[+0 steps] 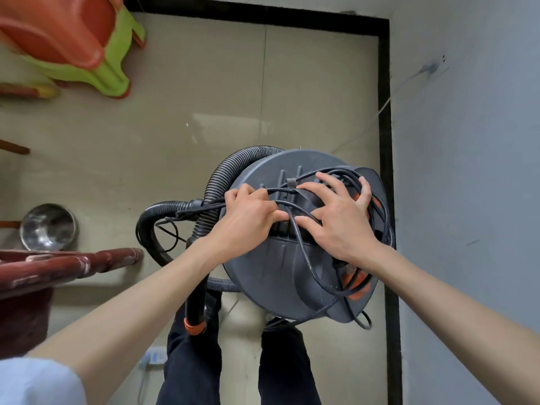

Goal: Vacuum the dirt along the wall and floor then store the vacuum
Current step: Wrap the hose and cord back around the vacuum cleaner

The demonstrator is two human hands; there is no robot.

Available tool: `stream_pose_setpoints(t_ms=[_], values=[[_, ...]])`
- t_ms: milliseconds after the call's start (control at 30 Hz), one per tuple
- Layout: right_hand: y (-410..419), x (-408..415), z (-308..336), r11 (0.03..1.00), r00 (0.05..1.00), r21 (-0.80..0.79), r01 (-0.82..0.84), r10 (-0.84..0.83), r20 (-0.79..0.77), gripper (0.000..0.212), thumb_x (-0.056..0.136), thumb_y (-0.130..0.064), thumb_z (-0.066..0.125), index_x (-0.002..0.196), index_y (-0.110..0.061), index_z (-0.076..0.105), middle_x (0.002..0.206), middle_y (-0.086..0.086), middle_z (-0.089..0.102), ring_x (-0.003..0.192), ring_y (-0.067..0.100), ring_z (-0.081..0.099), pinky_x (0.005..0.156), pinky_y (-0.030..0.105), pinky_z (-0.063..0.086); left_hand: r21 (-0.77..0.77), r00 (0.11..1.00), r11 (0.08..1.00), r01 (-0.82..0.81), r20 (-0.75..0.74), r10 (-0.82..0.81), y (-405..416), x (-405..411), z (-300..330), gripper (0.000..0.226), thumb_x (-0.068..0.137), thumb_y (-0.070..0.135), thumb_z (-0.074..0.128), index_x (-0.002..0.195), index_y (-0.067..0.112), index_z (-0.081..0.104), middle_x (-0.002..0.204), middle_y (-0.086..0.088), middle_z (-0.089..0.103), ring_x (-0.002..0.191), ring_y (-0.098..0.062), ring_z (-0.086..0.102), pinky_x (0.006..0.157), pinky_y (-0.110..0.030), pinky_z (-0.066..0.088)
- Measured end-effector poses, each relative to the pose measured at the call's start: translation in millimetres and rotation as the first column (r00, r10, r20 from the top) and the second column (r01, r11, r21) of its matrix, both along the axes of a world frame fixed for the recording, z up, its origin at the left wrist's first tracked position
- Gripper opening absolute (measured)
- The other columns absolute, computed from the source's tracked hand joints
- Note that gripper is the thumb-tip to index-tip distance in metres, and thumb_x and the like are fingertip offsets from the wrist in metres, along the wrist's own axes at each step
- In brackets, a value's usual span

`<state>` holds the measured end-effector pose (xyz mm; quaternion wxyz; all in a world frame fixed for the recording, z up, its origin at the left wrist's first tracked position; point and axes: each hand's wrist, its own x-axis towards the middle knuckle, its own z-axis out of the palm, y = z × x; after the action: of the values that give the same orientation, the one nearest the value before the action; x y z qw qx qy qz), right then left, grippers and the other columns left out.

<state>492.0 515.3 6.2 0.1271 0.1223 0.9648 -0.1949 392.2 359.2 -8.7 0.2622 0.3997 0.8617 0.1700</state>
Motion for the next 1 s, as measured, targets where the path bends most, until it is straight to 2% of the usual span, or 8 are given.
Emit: stream_pose_setpoints(t_ms=[200,400,467,567,633,733,833,1000], values=[[-51,-110,14,0.995,0.995,0.053,-0.087,0.089,-0.045,0.055,0.086,-0.053,0.037,0.071,-0.020,0.079,0.138,-0.015,0.053,0.143,0.015,0.026,0.112,0.063,-0.006,0.021,0.996,0.996,-0.088,-0.007,0.088,-56,-98,17,0.039,0.098,0.040,0.039,0.098,0.017,0.069,0.090,0.005,0.040,0.092,-0.017,0.027,0.080,-0.027,0.011],[-96,-198,-13,0.981,0.972,0.122,-0.148,0.167,-0.165,0.060,0.085,-0.056,0.035,0.059,-0.021,0.076,0.126,-0.009,0.063,0.134,0.023,0.042,0.107,0.071,0.009,-0.014,0.991,0.991,-0.130,-0.029,0.129,-107,-177,3,0.040,0.098,0.041,0.037,0.102,0.018,0.070,0.090,0.004,0.039,0.097,-0.022,0.033,0.089,-0.036,0.019],[-112,-230,-16,0.980,0.971,0.104,-0.168,0.183,-0.153,0.058,0.087,-0.056,0.038,0.063,-0.020,0.077,0.128,-0.010,0.062,0.136,0.021,0.040,0.109,0.069,0.007,-0.005,0.985,0.986,-0.166,-0.041,0.166,-123,-205,-2,0.039,0.098,0.040,0.038,0.102,0.019,0.070,0.091,0.004,0.040,0.101,-0.024,0.036,0.090,-0.037,0.020],[-135,-287,-13,0.977,0.979,0.066,-0.204,0.204,0.004,0.049,0.095,-0.051,0.046,0.079,-0.019,0.079,0.141,-0.015,0.051,0.144,0.013,0.024,0.113,0.062,-0.001,-0.045,0.979,0.979,-0.200,-0.037,0.199,-143,-254,-8,0.038,0.098,0.039,0.038,0.105,0.019,0.070,0.092,0.001,0.043,0.103,-0.026,0.038,0.085,-0.035,0.019],[-149,-322,-18,0.972,0.975,0.083,-0.221,0.217,0.047,0.046,0.097,-0.050,0.046,0.086,-0.020,0.079,0.146,-0.018,0.044,0.145,0.010,0.017,0.115,0.059,-0.004,-0.072,0.976,0.973,-0.219,-0.036,0.217,-157,-287,-13,0.037,0.099,0.039,0.038,0.109,0.021,0.069,0.092,0.001,0.043,0.105,-0.027,0.038,0.086,-0.035,0.021],[-178,-362,-28,0.971,0.973,0.066,-0.230,0.228,0.032,0.046,0.097,-0.051,0.045,0.090,-0.020,0.079,0.147,-0.017,0.043,0.146,0.011,0.017,0.114,0.058,-0.004,-0.113,0.966,0.959,-0.259,-0.040,0.256,-186,-322,-23,0.036,0.099,0.038,0.037,0.112,0.023,0.067,0.092,0.001,0.043,0.107,-0.028,0.039,0.084,-0.035,0.021],[-215,-391,-36,0.954,0.958,0.077,-0.288,0.287,0.031,0.047,0.098,-0.051,0.042,0.096,-0.021,0.078,0.148,-0.016,0.042,0.145,0.012,0.017,0.113,0.057,-0.003,-0.137,0.955,0.945,-0.297,-0.039,0.295,-225,-346,-33,0.034,0.099,0.035,0.038,0.112,0.021,0.067,0.098,-0.004,0.050,0.106,-0.029,0.041,0.080,-0.034,0.021],[-259,-425,-44,0.932,0.937,0.103,-0.348,0.347,0.033,0.047,0.099,-0.050,0.039,0.107,-0.020,0.075,0.150,-0.013,0.039,0.145,0.012,0.018,0.113,0.057,-0.005,-0.142,0.933,0.923,-0.359,-0.043,0.356,-267,-369,-45,0.031,0.099,0.032,0.040,0.110,0.021,0.068,0.106,-0.006,0.055,0.106,-0.029,0.041,0.084,-0.036,0.027]])
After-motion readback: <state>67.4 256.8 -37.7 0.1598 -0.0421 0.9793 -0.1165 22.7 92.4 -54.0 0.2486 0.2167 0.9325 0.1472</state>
